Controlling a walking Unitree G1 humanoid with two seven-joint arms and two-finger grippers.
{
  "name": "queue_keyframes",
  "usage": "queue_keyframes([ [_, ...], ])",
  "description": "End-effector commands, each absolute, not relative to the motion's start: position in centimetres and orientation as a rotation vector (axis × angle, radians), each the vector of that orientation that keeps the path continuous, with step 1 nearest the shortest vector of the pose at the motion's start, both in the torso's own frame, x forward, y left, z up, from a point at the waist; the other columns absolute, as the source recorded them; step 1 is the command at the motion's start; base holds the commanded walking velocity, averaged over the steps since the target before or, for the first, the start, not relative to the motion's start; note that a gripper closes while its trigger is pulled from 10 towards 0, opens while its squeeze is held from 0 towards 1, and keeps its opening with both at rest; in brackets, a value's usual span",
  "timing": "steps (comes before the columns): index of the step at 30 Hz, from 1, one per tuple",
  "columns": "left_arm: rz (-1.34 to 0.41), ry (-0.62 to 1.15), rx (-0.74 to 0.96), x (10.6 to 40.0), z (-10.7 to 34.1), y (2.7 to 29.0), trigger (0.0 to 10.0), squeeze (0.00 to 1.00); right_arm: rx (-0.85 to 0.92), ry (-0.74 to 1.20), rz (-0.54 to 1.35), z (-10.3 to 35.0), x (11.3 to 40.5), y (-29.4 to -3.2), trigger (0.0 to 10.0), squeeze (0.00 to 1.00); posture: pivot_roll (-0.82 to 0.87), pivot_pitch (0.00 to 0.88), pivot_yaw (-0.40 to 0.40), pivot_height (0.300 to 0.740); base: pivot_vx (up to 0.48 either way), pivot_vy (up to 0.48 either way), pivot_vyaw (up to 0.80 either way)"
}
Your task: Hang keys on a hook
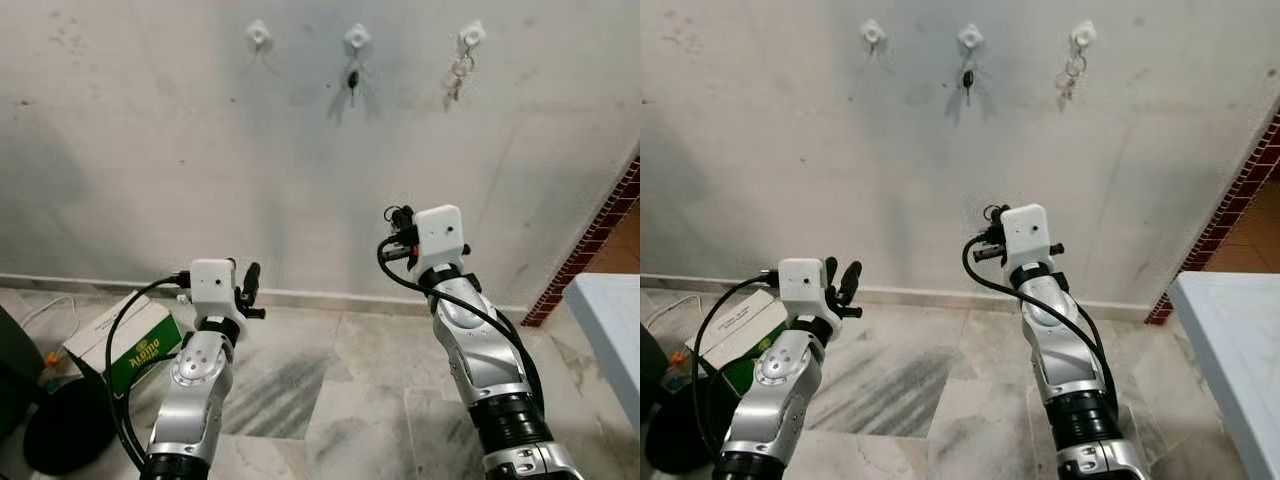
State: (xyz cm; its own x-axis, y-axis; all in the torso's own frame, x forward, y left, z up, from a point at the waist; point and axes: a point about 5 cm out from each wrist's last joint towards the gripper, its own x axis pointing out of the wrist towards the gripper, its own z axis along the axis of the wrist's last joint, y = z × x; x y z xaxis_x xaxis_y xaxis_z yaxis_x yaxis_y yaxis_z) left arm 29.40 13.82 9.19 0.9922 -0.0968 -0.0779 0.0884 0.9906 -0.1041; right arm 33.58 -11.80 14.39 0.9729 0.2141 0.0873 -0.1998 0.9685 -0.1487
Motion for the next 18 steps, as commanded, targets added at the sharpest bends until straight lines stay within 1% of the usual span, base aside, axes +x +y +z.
queue_keyframes([
  [1,-0.108,0.078,-0.105,29.66,9.55,13.75,10.0,0.0,-0.137,-0.111,0.194,14.52,33.63,-12.01,10.0,0.0,-0.01,0.0,0.05,0.74,0.0,0.0,0.0],
  [18,-0.129,0.087,-0.134,30.27,9.94,13.39,10.0,0.0,-0.137,-0.119,0.17,14.65,33.28,-12.33,10.0,0.0,-0.04,0.0,0.071,0.74,0.0,0.0,0.0],
])
